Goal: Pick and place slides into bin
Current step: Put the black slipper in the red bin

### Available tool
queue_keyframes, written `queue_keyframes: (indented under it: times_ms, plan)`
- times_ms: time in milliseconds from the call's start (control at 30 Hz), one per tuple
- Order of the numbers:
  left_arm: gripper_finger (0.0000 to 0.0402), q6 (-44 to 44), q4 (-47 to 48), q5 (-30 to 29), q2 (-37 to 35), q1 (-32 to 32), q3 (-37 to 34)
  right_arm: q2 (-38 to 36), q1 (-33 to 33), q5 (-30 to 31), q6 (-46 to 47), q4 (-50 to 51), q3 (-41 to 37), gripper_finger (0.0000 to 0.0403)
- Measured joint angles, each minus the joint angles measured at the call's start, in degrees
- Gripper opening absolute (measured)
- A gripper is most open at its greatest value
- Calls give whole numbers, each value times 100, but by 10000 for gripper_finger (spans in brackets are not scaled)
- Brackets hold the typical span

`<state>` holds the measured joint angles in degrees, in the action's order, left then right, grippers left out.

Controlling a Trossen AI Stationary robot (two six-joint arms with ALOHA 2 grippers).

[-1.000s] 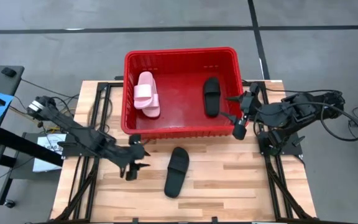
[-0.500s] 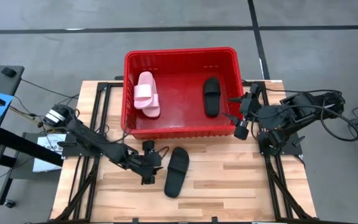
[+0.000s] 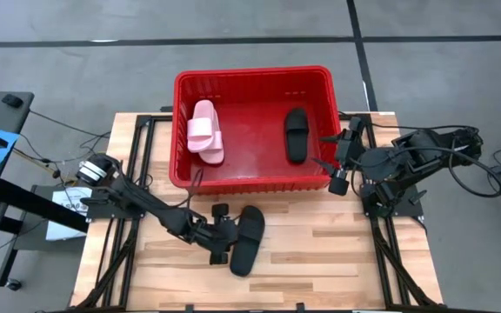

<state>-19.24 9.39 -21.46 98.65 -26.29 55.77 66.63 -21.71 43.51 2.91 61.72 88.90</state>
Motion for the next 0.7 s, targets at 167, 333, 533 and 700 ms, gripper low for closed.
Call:
queue_keyframes:
  times_ms: [167,333,533,700]
  plan:
    - [187,-116,-2,-136,85,67,12,-2,0,-1,-45,-1,0,245]
    - [187,-144,33,-545,100,188,6,0,0,0,-45,-1,0,245]
    - [187,-149,56,-350,190,313,-1,0,0,-1,-41,-1,0,245]
    - [187,-147,-24,-325,186,333,2,0,0,-1,-41,-3,0,245]
